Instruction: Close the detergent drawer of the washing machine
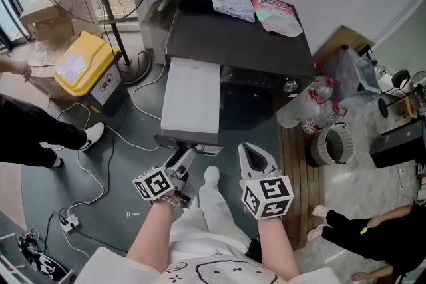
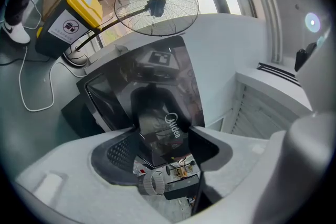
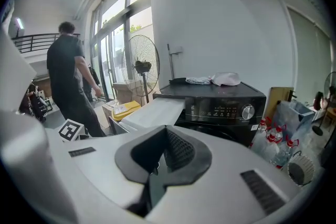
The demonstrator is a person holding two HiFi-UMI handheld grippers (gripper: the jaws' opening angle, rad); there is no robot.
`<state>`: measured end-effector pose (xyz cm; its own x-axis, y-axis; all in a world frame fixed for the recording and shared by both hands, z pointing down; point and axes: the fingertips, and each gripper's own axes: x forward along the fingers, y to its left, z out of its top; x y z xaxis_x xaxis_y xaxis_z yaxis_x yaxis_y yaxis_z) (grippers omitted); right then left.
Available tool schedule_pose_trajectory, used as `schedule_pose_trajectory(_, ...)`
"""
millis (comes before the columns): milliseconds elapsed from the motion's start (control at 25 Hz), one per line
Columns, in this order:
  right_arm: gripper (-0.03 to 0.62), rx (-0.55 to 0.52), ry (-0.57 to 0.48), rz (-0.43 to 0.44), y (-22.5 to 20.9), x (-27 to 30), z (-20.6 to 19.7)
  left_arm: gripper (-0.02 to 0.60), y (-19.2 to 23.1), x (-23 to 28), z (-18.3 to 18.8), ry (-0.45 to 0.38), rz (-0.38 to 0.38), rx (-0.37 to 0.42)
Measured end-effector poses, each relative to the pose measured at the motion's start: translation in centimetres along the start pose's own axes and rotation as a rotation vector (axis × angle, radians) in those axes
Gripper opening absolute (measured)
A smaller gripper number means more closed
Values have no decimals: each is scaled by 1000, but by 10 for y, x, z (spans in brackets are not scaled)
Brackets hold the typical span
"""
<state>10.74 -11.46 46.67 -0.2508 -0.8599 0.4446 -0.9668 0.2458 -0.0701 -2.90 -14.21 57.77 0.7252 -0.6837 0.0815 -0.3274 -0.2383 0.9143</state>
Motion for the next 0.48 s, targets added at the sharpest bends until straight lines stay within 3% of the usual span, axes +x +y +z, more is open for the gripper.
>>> schedule_pose_trajectory(480,-6,-16,6,38,-7,18,8,287,0,19,11,8,14,3)
